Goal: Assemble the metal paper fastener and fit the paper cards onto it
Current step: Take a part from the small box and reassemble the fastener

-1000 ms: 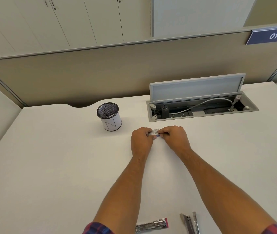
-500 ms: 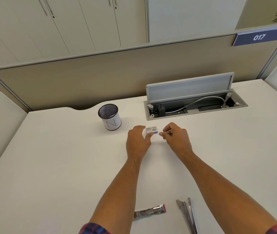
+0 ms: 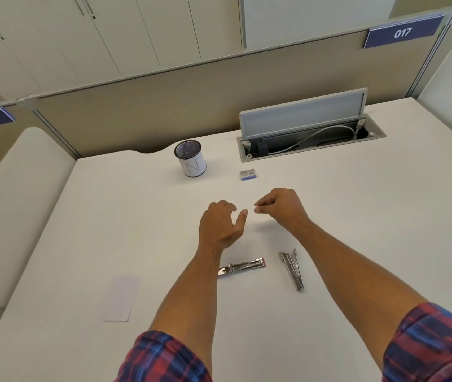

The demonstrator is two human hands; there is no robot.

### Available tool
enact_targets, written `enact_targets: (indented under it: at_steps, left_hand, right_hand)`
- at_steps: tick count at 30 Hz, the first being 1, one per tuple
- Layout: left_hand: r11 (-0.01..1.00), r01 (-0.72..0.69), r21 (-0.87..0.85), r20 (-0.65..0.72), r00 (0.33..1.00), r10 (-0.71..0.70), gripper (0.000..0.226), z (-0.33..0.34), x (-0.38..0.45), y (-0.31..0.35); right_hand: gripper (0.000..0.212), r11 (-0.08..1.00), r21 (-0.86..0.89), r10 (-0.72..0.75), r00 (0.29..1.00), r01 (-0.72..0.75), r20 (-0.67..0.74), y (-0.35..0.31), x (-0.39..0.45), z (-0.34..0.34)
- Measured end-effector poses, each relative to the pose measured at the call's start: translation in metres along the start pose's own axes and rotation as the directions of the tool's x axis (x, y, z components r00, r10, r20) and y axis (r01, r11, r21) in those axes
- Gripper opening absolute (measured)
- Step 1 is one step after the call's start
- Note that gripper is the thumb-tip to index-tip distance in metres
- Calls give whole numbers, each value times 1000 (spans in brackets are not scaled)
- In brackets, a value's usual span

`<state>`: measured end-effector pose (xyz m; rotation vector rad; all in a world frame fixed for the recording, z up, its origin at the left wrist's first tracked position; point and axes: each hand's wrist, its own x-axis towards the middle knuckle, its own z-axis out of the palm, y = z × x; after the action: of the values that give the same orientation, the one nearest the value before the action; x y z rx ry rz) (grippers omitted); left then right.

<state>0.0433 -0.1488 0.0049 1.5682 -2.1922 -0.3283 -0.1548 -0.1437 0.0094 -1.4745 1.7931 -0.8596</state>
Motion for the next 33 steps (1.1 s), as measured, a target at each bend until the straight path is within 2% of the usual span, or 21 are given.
enact_targets:
  at_steps: [9, 15, 18, 24, 27, 30, 33]
  left_hand:
    - [973, -201, 115, 69, 979, 194, 62, -15, -83, -18]
    - [937, -276, 214, 172, 955, 242, 59, -16, -116, -25]
    - [933, -265, 243, 224, 951, 212, 48, -15, -124, -25]
    - [942, -188, 277, 245, 962, 120, 18, -9, -126, -20]
    - [938, -181, 297, 271, 957, 99, 18, -6, -126, -18]
    - [956, -165, 244, 260, 960, 100, 20, -5, -128, -17]
    - [980, -103, 173, 230, 971, 62, 37, -4, -130, -15]
  right_hand:
    - [13, 1000, 5, -10, 960, 9, 279, -5, -49, 18]
    - [10, 999, 31, -33, 946, 25, 323, -3, -78, 27]
    - [14, 999, 32, -13, 940, 2, 342, -3, -89, 31]
    - [20, 999, -30, -19, 937, 32, 350, -7, -103, 37]
    - [12, 1000, 2, -13, 955, 13, 297, -5, -109, 37]
    - [2, 997, 77, -17, 970, -2, 241, -1, -114, 34]
    - [7, 989, 148, -16, 973, -19, 231, 4, -114, 32]
